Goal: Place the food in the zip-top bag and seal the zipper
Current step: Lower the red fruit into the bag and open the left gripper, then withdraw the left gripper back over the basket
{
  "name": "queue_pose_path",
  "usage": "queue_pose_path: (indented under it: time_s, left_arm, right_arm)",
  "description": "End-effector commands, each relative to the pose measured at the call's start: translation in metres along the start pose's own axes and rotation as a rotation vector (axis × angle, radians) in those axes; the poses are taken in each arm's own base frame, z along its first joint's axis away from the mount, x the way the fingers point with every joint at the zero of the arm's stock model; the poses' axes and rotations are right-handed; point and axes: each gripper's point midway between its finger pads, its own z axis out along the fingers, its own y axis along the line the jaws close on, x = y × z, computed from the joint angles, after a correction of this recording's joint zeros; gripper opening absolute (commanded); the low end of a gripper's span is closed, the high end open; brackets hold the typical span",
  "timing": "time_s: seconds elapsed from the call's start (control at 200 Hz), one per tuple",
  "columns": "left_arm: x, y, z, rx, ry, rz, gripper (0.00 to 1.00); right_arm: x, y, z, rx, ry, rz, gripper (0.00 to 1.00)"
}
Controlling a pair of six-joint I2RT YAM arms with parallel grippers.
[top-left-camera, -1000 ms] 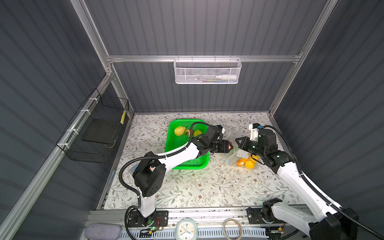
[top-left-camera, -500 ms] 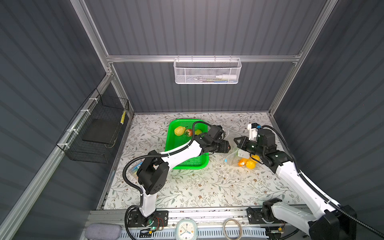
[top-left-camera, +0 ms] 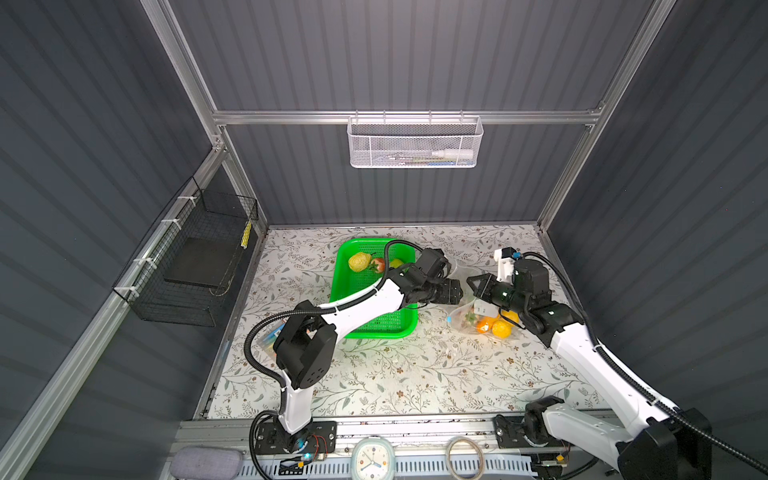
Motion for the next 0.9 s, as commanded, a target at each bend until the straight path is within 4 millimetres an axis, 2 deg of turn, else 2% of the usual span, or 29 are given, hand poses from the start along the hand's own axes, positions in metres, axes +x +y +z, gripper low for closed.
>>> queue_pose_path:
  time_s: [0.0, 0.085, 0.31, 0.45, 0.6, 0.74, 0.895]
  left_arm:
    - [-0.022, -0.034, -0.03, 0.105, -0.075, 0.03, 0.89]
    - [-0.028, -0.042, -0.041, 0.135, -0.107, 0.038, 1.0]
    - [-0.047, -0.056, -0.08, 0.175, -0.217, 0.074, 1.0]
    - [-0.058, -0.053, -0.1, 0.19, -0.265, 0.068, 1.0]
    - [-0.074, -0.028, -0.117, 0.187, -0.31, 0.02, 1.0]
    - [-0.093, 0.013, -0.136, 0.11, -0.371, -0.019, 1.0]
    - [-0.109, 0.062, -0.161, -0.092, -0.448, 0.012, 1.0]
  right_arm:
    - [0.0, 0.003, 0.0, -0.01, -0.006, -0.013, 0.0]
    - [0.0, 0.002, -0.001, -0.004, -0.007, -0.012, 0.0]
    - [-0.001, 0.001, -0.001, 0.006, -0.008, -0.015, 0.0]
    - [-0.002, 0.001, -0.001, 0.008, -0.011, -0.02, 0.0]
    - [-0.004, 0.002, -0.003, 0.008, -0.017, -0.028, 0.0]
    - [-0.005, 0.0, -0.006, 0.019, -0.029, -0.036, 0.0]
    - [-0.003, -0.002, -0.007, 0.03, -0.028, -0.042, 0.0]
